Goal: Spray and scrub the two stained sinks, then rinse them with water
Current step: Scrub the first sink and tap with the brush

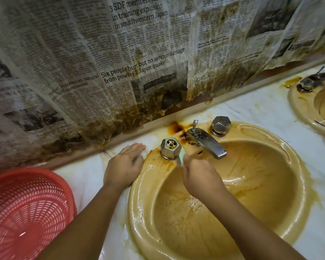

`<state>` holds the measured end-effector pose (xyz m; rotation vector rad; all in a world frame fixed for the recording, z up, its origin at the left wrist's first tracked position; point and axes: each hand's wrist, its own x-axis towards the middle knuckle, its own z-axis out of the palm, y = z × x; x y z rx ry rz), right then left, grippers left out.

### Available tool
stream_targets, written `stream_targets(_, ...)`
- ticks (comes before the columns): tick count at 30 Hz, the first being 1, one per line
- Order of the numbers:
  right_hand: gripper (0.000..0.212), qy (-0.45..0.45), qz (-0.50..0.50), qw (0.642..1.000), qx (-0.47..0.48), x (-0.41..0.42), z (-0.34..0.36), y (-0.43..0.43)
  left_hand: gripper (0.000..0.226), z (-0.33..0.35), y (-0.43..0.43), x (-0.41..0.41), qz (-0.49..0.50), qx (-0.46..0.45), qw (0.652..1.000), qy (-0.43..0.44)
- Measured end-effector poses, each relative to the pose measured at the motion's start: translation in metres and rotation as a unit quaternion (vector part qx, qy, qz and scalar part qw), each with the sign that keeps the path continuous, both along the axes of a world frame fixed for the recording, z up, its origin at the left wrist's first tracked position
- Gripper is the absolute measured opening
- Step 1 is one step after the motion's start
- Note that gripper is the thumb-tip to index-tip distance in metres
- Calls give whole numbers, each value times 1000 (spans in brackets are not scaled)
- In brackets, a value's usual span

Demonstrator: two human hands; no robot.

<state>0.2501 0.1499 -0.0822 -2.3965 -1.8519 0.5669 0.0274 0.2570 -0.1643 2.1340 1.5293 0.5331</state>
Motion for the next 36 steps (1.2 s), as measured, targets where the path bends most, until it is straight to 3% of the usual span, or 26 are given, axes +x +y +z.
stream_targets(8, 48, -49, -11, 997, -65, -11, 16, 1, 42, 9, -5, 3, 5, 5, 1000, 6)
stream_targets(14, 40, -47, 117, 991, -40, -32, 23, -11, 42, 5, -3, 1, -1, 5, 1000, 1)
stream_targets(18, 36, -62, 112, 991, -42, -39, 24, 4, 44, 4, -1, -1, -12, 7, 1000, -3)
stream_targets(22, 46, -76, 182, 979, -51, -47, 25, -8, 43, 8, -3, 1, -3, 9, 1000, -6)
stream_targets(25, 47, -85, 159, 983, -36, -44, 22, 1, 43, 6, -3, -1, -7, 10, 1000, -10)
stream_targets(31, 45, -5, 137, 990, -24, -20, 46, -12, 44, 6, -2, -2, -1, -6, 1000, -18)
stream_targets(36, 38, -11, 102, 994, 33, 20, 86, 48, 45, 5, -3, -1, 5, -11, 1000, -20)
